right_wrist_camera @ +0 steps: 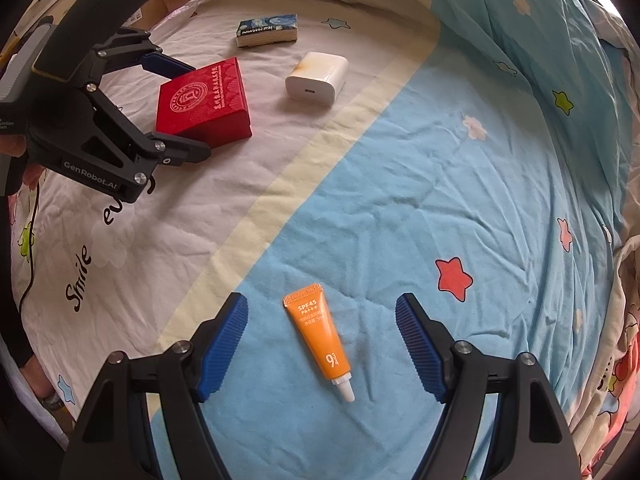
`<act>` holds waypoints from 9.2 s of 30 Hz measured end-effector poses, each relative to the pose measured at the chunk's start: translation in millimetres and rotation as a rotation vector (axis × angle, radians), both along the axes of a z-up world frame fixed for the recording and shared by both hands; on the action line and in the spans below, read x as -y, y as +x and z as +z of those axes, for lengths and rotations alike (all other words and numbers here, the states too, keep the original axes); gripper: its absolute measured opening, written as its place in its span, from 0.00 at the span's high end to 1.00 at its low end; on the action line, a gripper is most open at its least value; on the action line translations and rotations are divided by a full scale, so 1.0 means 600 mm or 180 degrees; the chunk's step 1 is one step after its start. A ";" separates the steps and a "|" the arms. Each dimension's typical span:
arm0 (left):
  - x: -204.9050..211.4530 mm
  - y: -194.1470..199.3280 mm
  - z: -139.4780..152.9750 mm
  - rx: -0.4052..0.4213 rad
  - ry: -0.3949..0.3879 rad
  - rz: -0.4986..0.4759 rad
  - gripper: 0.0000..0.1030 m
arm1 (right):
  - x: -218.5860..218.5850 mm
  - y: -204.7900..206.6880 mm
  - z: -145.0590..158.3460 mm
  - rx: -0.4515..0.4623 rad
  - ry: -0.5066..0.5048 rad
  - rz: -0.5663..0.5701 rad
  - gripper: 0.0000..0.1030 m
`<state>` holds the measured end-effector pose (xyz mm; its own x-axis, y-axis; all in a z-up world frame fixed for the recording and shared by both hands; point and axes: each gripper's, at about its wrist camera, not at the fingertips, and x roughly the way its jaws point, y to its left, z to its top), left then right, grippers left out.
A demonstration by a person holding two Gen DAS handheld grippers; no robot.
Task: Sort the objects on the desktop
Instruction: 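Close right tool on the orange tube while left tool grasps the red box, then carry the red box and orange tube over the cardboard box with both tools, then open left tool to drop the red box while right tool releases the tube, then withdraw both open tools from the box back over the bed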
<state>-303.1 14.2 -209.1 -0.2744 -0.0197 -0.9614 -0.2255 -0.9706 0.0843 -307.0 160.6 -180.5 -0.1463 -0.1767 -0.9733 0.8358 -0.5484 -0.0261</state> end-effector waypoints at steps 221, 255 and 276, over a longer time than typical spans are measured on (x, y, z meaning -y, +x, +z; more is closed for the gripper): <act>0.508 0.280 0.351 -0.0735 0.0361 0.1675 0.05 | 0.577 0.273 0.333 -0.0957 -0.0360 0.0998 0.41; 0.179 0.272 0.341 -0.0585 0.0258 0.0785 0.05 | 0.155 0.271 0.309 -0.1020 -0.0576 -0.0681 0.31; 0.028 0.220 0.290 -0.0438 0.0238 0.0410 0.05 | 0.006 0.236 0.283 -0.1056 -0.0598 -0.1162 0.31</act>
